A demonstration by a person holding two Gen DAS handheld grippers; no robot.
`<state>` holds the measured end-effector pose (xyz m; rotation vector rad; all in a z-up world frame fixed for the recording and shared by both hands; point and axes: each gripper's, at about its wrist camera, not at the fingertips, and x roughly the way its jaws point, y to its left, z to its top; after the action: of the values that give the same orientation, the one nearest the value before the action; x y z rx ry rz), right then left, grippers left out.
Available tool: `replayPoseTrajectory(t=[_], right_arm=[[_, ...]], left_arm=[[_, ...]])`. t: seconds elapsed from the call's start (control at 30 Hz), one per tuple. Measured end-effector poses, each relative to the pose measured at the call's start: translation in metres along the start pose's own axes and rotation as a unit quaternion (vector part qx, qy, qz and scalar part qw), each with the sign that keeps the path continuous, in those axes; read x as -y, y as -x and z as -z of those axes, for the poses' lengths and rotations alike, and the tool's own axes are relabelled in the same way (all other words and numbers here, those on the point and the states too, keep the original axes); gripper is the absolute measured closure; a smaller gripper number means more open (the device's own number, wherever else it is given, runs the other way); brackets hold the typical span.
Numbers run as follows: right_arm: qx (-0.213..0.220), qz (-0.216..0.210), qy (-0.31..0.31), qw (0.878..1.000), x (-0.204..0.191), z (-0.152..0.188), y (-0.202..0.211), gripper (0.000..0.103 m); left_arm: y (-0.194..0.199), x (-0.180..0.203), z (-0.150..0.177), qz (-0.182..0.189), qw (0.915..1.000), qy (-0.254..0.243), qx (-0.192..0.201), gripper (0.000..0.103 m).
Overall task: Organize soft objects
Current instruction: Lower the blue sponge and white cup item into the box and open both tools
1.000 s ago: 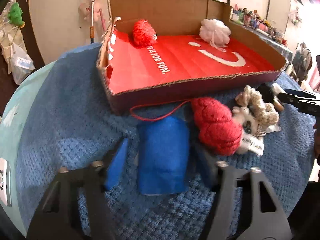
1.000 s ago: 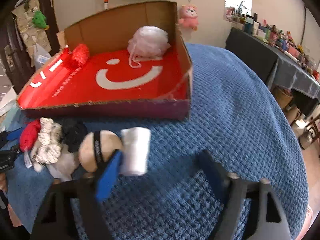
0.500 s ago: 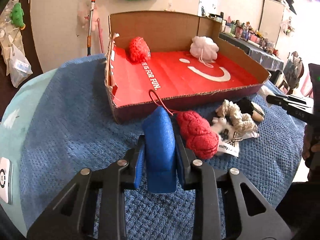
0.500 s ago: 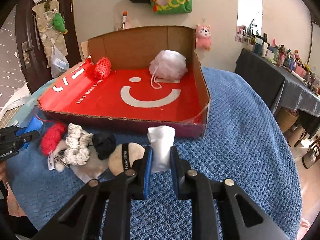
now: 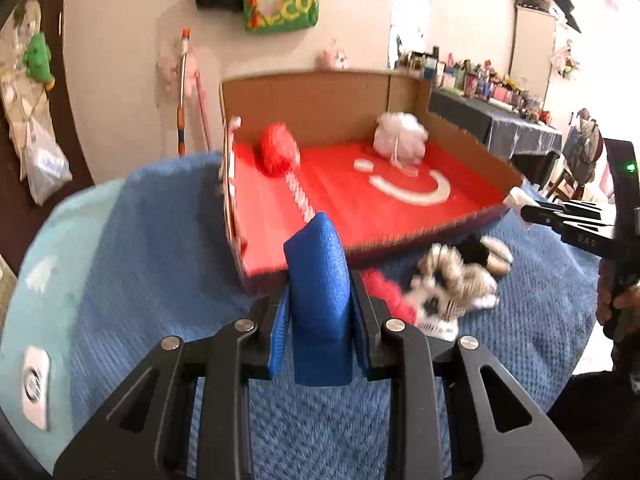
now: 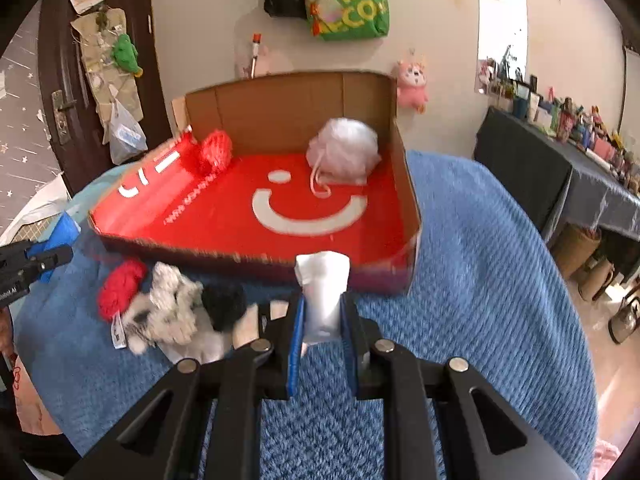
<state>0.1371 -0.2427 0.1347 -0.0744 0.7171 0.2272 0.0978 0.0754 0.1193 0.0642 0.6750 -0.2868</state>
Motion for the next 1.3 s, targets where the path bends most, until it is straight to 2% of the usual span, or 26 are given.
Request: replayPoseTrajectory(t=[0.1,0.2,0.33,0.5,0.7,0.93,1.3], right_arm=[[0.015,-0.001,0.012,1.000,-0.003,-0.017,0.002,0.084],[0.019,-0.002,0.023,1.000,-0.005,-0.036,-0.006,0.084],[0.002,-0.003,0.032,0.999,-0.007,-0.057,-0.030,0.083],[-0.044,0.002,0.041,0.998,-0.004,-0.071,-0.066,0.083],[-0.095,0.006,0.057,0.994,-0.003,-0.071,-0.101,0.083],[-0.122,0.018,0.075,0.989,-0.006,-0.068,-0.117,0.083],[-0.128,0.017,0.081,0.988,-0.008,-0.068,-0.122,0.081]], left_arm=[[0.000,0.003,-0.020,0.008,0.9997,-0.015,0.015,0.077],[-0.017,0.006,-0.042,0.020,0.9995,-0.022,0.010,0.077],[-0.056,0.009,-0.065,0.043,0.9985,-0.024,-0.023,0.077],[-0.107,0.008,-0.082,0.038,0.9966,-0.025,-0.069,0.077],[-0.147,0.011,-0.077,0.035,0.9925,-0.027,-0.114,0.077],[-0.164,0.008,-0.064,0.027,0.9885,-0.029,-0.146,0.077],[-0.167,0.008,-0.061,0.030,0.9888,-0.038,-0.141,0.077]])
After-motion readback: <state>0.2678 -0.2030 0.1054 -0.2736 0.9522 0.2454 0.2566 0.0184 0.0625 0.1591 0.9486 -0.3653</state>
